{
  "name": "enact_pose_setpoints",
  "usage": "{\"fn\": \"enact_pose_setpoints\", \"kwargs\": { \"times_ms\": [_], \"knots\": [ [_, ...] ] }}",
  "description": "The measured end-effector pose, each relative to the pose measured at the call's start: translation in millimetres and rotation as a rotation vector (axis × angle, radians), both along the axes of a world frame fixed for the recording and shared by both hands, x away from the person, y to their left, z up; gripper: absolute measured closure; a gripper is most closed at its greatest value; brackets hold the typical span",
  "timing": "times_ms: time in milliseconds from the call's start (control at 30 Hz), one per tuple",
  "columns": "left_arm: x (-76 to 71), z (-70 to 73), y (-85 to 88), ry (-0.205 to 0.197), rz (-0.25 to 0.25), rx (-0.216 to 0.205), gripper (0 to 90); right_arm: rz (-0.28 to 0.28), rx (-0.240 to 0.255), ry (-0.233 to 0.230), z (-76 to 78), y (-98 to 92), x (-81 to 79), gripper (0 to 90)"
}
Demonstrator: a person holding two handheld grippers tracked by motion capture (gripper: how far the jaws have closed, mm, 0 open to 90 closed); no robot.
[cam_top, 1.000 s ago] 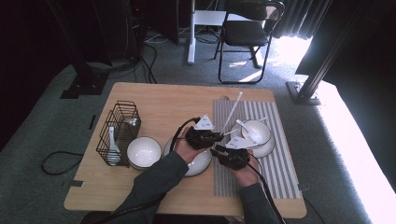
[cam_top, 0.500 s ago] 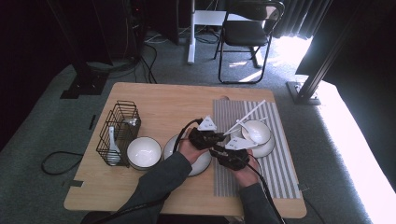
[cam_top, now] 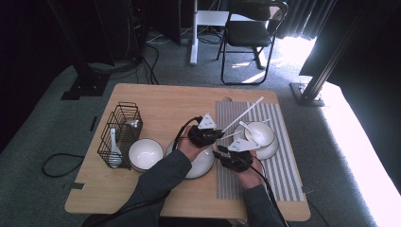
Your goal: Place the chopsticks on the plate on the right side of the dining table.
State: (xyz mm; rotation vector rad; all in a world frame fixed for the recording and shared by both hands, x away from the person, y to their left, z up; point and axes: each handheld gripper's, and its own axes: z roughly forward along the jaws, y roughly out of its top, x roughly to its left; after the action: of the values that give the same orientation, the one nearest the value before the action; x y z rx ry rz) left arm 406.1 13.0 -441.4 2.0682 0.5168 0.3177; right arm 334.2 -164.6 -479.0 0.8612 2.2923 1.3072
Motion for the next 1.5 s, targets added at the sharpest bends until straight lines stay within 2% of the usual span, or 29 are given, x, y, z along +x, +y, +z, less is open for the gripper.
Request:
{"fn": "enact_pose_setpoints", "kwargs": {
  "times_ms": [200,300,467,667,933,1133,1300,1500],
  "knots": [
    [10.5,2.0,3.5,-0.013,0.022,0.006,86.7,-0.011,-0.041,-0.010,-1.6,-1.0,-1.3,62.8],
    [17.2,1.8,4.3,-0.013,0.024,-0.001,86.7,-0.028,-0.060,-0.016,-3.0,-2.5,-1.5,56.9],
    [24.4,1.3,2.8,-0.026,0.032,0.025,86.7,-0.054,-0.100,-0.013,-7.3,-8.7,-2.6,54.3],
    [31.3,-0.3,-0.7,-0.033,0.036,0.055,86.7,-0.081,-0.115,-0.011,-10.9,-18.3,-4.6,52.6],
    [36.2,-3.5,-5.5,-0.041,0.029,0.095,86.7,-0.090,-0.143,0.000,-17.1,-25.6,-7.0,51.6],
    [41.3,-6.8,-10.8,-0.037,0.029,0.124,86.7,-0.093,-0.147,0.010,-21.4,-27.7,-9.3,51.1],
    [44.2,-11.2,-14.3,-0.022,0.036,0.131,86.6,-0.090,-0.144,0.025,-27.8,-30.1,-13.2,50.1],
    [48.6,-17.0,-15.8,-0.006,0.045,0.150,86.6,-0.098,-0.126,0.037,-33.6,-33.3,-18.0,49.6]
  ]
}}
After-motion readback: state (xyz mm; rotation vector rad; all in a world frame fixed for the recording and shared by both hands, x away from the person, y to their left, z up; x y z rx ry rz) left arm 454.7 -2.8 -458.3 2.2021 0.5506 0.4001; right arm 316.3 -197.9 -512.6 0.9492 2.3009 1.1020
